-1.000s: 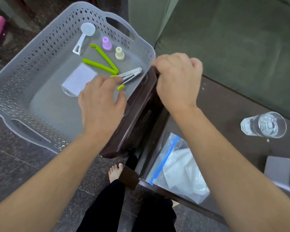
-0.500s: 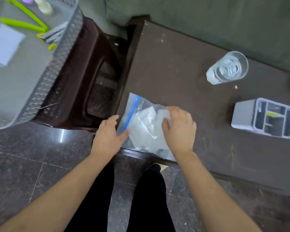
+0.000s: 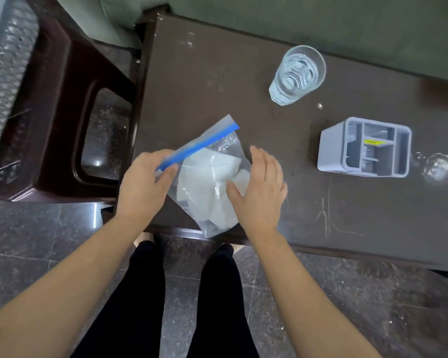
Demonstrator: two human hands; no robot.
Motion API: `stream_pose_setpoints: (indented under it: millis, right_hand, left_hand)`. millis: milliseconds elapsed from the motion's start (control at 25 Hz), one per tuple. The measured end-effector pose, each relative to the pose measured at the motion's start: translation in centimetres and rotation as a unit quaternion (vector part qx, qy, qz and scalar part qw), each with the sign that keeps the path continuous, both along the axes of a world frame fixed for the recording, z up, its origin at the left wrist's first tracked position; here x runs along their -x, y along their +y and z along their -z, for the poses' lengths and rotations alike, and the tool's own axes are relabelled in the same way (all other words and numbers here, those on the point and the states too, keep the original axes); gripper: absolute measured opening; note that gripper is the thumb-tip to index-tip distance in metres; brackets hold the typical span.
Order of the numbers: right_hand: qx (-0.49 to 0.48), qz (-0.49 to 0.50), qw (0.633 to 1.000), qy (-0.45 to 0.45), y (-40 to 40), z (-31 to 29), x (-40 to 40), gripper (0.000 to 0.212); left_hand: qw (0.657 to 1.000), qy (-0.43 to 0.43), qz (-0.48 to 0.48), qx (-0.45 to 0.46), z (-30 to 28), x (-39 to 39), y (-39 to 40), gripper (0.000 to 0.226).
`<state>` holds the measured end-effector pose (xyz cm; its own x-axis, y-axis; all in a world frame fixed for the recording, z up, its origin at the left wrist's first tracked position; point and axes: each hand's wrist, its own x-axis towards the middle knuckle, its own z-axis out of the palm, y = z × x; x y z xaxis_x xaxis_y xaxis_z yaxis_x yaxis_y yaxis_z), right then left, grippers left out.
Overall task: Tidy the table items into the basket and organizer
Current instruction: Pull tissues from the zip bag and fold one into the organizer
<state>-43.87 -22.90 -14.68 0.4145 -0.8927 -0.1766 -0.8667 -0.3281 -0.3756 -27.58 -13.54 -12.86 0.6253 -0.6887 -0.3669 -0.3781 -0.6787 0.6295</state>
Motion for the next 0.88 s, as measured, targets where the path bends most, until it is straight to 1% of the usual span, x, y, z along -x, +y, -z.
stream_pose_setpoints:
  millis: [80, 160, 200, 280, 320, 360, 400, 520, 560, 640, 720, 800, 880]
  right_hand:
    - [0.074, -0.048, 0.996, -0.027, -1.4, -1.3, 0.0, 0.072]
    - [0.156, -0.091, 0.983, -0.039, -2.3, -2.6, -0.5, 0.064]
    - [0.203, -0.097, 0.973, -0.05, -2.6, -3.3, -0.9, 0.055]
    - [0.286, -0.092, 0.95, -0.088, -3.1, -4.2, -1.4, 0.029]
    - [0.307, -0.096, 0.941, -0.107, -3.4, -4.5, -1.5, 0.017]
    - [0.312, -0.109, 0.936, -0.121, -3.7, -4.7, -1.4, 0.01]
    - [0.302, -0.126, 0.937, -0.124, -3.9, -4.9, -1.2, 0.008]
    - [0.253, -0.155, 0.95, -0.097, -4.0, -6.7, -0.6, 0.015]
    - [0.233, -0.161, 0.955, -0.09, -4.0, -7.7, -0.4, 0.016]
    - [0.187, -0.172, 0.963, -0.09, -4.2, -9.7, -0.2, 0.012]
    - [0.139, -0.178, 0.97, -0.096, -4.2, -11.8, 0.0, 0.016]
    - [0.102, -0.184, 0.973, -0.097, -4.1, -13.2, 0.3, 0.02]
    - [0.072, -0.186, 0.976, -0.086, -3.8, -14.3, 0.3, 0.019]
  left_hand:
    - [0.997, -0.028, 0.06, 0.037, -0.7, 0.5, -1.0, 0.034]
    - [0.991, -0.063, 0.095, 0.075, -1.7, 1.2, -1.9, 0.037]
    - [0.986, -0.079, 0.114, 0.092, -2.1, 1.4, -2.4, 0.038]
    - [0.978, -0.091, 0.145, 0.12, -3.0, 1.9, -3.5, 0.038]
    - [0.977, -0.086, 0.148, 0.129, -3.6, 2.1, -4.0, 0.037]
    - [0.978, -0.076, 0.144, 0.133, -4.1, 2.0, -4.5, 0.037]
    - [0.979, -0.062, 0.141, 0.133, -4.7, 1.9, -4.7, 0.037]
    - [0.979, -0.036, 0.15, 0.133, -7.5, 1.5, -4.4, 0.045]
    - [0.977, -0.046, 0.159, 0.134, -8.5, 1.3, -4.2, 0.042]
    - [0.977, -0.056, 0.152, 0.137, -10.5, 0.9, -3.9, 0.026]
    - [0.986, -0.018, 0.115, 0.119, -12.5, 0.9, -3.5, 0.014]
    - [0.99, 0.018, 0.097, 0.102, -13.6, 1.3, -3.1, 0.015]
    - [0.992, 0.033, 0.087, 0.091, -14.3, 1.7, -2.7, 0.017]
